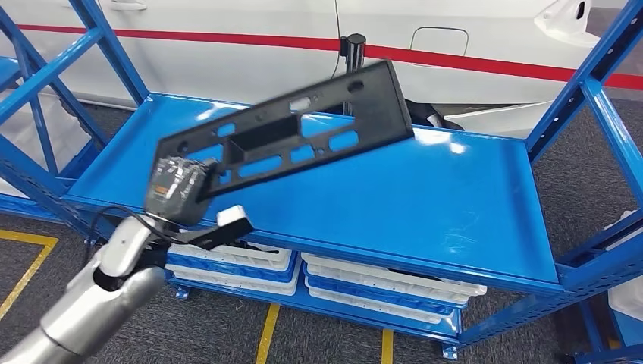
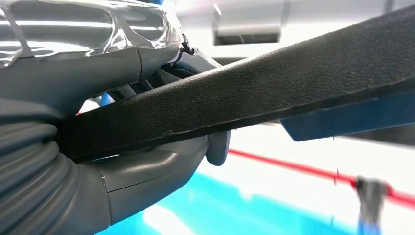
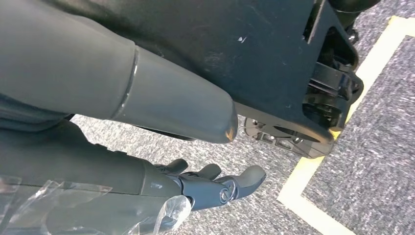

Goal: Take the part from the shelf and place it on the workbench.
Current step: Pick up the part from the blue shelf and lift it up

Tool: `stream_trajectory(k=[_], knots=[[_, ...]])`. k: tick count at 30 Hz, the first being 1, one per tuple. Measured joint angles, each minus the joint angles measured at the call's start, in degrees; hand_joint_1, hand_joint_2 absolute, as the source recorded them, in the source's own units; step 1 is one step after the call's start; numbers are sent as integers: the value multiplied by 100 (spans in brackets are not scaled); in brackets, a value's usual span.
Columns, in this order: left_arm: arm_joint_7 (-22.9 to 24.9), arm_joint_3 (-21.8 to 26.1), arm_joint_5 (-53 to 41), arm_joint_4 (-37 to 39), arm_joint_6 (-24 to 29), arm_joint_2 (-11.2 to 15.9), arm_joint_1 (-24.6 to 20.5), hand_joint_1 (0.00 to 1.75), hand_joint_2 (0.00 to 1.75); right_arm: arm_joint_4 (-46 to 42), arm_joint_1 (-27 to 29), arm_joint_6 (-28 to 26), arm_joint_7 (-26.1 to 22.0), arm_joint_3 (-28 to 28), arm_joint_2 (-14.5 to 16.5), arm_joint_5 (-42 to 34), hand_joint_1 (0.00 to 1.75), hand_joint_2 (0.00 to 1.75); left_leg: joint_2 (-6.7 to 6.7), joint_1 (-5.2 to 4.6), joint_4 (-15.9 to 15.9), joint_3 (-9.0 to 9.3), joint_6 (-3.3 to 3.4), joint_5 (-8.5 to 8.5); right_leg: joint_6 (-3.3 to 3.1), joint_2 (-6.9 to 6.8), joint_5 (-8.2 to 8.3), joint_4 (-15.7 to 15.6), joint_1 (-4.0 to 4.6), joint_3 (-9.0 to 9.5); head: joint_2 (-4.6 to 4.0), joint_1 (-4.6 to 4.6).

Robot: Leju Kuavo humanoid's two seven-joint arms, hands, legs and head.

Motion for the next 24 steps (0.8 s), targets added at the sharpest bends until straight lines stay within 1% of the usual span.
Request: stream_trajectory(k=[3,5,8,10,13,17,21,24], knots=[[90,525,4,-777,-67,327,41,175,175,0,7,-1,-61,-21,5,-37,0,0,-1,0,0,-1,0,0,-1,-1,-1,0,1,0,0,0],[142,834,11,-1241,-63,488,67,175,175,0,7,-2,-93,-27,11,-64,0,0,-3,0,-1,-1,0,0,-2,-2,-2,0,0,2,0,0],[191,1232,240,-1874,19,638,184,175,175,0,8,0,-126,-49,29,-111,0,0,-2,-1,-1,-1,0,-1,-2,-2,-2,0,0,2,0,0],[118,1491,814,-2291,152,669,315,175,175,0,8,1,-135,-83,38,-153,0,0,-2,-2,-1,0,0,-1,-2,-1,-2,-1,-1,2,0,0],[-249,1864,2301,-2852,324,663,594,175,175,0,3,1,-141,-122,46,-227,0,0,-1,-5,0,2,-1,-3,-2,0,-3,-3,-3,3,0,-1],[-975,2203,4062,-3385,377,554,1144,175,175,0,0,-1,-129,-171,51,-333,0,0,0,-5,-1,3,-3,-5,-3,1,-4,-4,-3,2,0,0],[-1776,2484,5590,-3615,391,312,1756,175,175,0,-2,0,-104,-243,55,-413,0,0,1,-5,-1,5,-4,-7,-4,2,-5,-4,-3,3,0,0],[-2330,2689,6402,-3608,271,102,2184,175,175,0,-4,1,-73,-276,55,-428,0,0,1,-4,-1,5,-4,-8,-5,2,-6,-4,-2,2,0,0]])
